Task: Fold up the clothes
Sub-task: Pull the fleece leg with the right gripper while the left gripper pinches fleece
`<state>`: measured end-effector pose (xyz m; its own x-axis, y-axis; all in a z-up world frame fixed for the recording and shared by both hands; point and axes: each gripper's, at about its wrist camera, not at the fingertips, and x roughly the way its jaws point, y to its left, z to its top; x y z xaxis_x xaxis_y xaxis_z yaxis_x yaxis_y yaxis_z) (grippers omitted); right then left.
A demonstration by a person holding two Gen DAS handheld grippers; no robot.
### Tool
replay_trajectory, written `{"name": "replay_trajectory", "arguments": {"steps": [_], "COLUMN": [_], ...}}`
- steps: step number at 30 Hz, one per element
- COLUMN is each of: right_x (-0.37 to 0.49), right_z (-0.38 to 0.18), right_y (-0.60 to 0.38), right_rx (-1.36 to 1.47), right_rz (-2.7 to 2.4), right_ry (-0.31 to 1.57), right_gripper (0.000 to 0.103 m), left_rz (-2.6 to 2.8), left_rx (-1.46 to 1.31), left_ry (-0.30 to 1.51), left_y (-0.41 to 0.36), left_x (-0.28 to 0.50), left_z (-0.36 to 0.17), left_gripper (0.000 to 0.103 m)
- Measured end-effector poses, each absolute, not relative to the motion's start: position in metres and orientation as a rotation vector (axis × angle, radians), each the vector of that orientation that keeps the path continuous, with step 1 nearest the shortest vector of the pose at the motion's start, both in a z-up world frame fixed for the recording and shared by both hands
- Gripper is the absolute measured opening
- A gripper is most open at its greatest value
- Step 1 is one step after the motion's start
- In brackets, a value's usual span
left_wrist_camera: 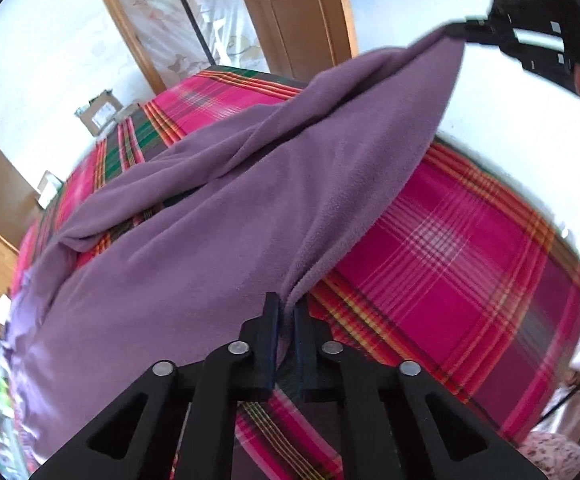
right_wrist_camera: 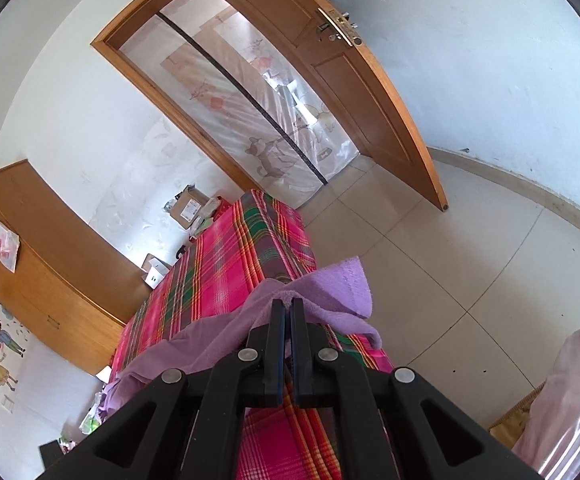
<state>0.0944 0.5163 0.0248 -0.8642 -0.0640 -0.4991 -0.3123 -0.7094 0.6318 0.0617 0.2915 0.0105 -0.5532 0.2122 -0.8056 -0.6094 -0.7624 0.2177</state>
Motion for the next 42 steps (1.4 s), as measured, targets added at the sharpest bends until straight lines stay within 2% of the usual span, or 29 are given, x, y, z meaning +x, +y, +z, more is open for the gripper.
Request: {"name": "replay_trajectory", "arguments": {"steps": [10,28,38,42], "right_x": [0.117,0.139,0.134,0.131], "right_z": [0.014,-0.057,-0.056,-0.055], "right_y": [0.526,0.540,0.539,0.535], "right_rx": [-0.771,-0.942,-0.959,-0.986], "right_rz": [2.641,2.465,2.451,2.443], "right_ry": [1.150,1.234,1.189,1.131], "right_gripper": [0.002,0.002,0.002,0.003], "left_rz": [2.263,2.182,2.180,2.163], "left_rx": [-1.036,-1.136,-1.151,-1.172], "left_ry": [0.542,0.594,0.573,0.536], "left_y": [0.273,0.285,0.285,0.282], "left_x": [0.081,0.096,0.094,0.092], "left_z": [0.046,0.008,0.002,0.001], "left_gripper": [0.004,0.005,0.005,0.009]}}
